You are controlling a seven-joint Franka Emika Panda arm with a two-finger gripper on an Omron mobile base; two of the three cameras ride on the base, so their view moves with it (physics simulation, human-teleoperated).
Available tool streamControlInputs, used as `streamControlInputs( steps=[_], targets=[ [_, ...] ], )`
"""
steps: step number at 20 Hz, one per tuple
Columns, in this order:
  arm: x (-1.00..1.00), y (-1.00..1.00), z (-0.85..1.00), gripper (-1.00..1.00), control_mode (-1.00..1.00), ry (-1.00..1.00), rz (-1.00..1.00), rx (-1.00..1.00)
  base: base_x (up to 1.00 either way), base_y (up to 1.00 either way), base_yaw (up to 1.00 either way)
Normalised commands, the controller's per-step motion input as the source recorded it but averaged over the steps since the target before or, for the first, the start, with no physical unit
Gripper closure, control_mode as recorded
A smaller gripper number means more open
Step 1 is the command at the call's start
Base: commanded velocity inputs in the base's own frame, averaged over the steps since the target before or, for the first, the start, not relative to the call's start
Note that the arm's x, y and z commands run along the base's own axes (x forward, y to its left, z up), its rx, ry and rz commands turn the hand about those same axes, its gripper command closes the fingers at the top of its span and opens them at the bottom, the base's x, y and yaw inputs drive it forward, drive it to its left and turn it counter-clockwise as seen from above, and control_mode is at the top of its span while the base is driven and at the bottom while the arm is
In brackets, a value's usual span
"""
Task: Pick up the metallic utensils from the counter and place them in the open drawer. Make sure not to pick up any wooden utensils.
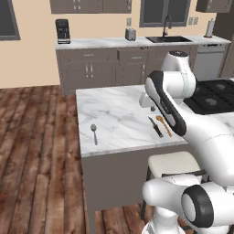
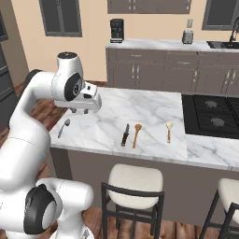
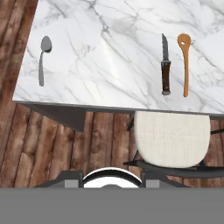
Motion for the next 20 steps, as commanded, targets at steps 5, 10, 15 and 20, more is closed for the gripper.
streamControlInputs(
  steps=[5,10,15,20],
  targets=[
    [0.13,0.1,0.0,-1.0,-1.0,0.0,0.0,0.0,0.0,0.0,0.0],
    [0.26,0.11,0.0,-1.0,-1.0,-0.02,0.0,0.0,0.0,0.0,0.0],
    [0.25,0.01,-0.01,-1.0,-1.0,0.0,0.0,0.0,0.0,0.0,0.0],
    [0.16,0.0,-0.13,-1.0,-1.0,0.0,0.0,-0.01,0.0,0.0,0.0]
  ],
)
